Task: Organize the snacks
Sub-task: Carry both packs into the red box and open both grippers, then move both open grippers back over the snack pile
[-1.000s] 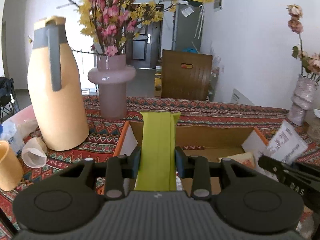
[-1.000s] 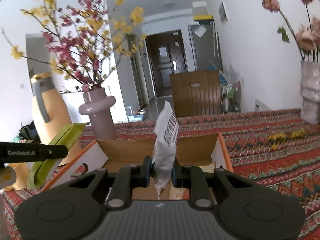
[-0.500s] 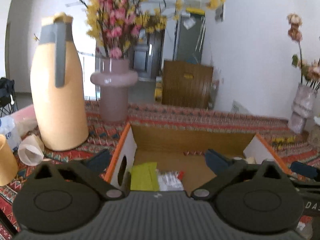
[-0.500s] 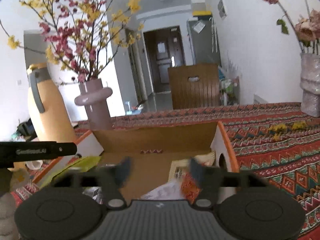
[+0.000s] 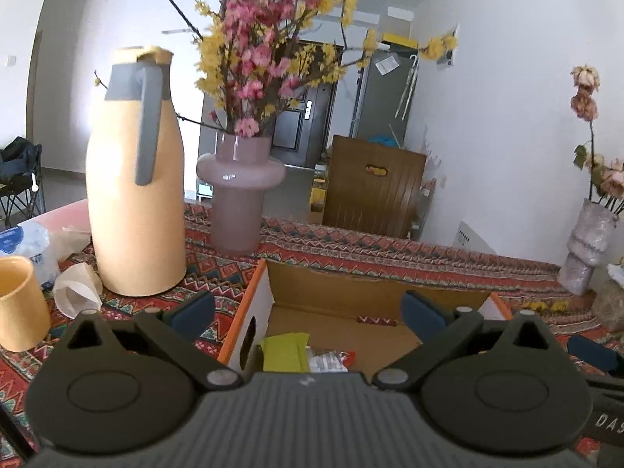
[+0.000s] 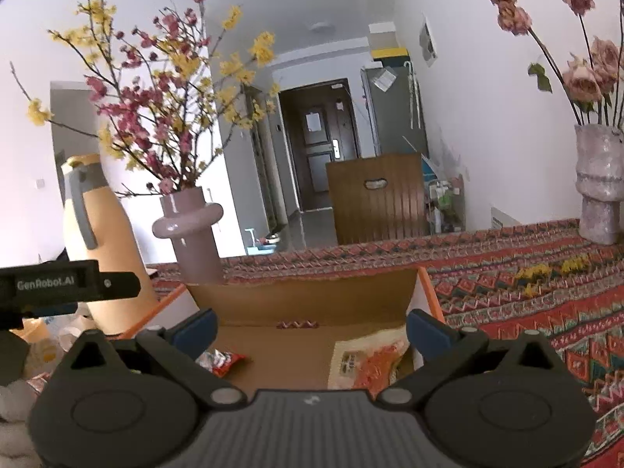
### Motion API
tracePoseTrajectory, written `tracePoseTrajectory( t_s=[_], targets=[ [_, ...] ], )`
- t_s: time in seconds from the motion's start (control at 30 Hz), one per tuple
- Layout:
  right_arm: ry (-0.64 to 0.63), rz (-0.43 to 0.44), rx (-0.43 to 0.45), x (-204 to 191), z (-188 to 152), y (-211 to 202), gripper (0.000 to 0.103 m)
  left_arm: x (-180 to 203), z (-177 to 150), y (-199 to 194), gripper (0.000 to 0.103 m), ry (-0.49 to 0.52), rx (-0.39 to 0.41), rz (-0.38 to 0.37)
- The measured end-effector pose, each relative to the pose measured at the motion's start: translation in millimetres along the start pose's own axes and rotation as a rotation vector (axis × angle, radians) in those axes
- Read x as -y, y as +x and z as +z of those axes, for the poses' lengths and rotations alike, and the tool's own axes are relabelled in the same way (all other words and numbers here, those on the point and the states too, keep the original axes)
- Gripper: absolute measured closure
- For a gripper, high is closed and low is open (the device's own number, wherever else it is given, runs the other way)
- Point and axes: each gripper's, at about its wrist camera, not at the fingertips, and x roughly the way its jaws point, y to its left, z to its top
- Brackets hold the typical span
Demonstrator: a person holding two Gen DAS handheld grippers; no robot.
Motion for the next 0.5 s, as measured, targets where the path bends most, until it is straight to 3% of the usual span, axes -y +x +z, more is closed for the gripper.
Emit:
tracePoseTrajectory(
  t_s=[0.2,0.5],
  targets=[
    [-0.006,0.020,0.050,-4.3,7.6,-37.2,0.000,-6.2,-5.0,-30.7,0.000,0.002,-0.003,0.001],
    [-0.012,-0.014,0.011,-3.7,-19.9,-88.8,0.000,-19.8,-44.8,-64.1,0.000,0.055,-0.061,0.009]
  ],
)
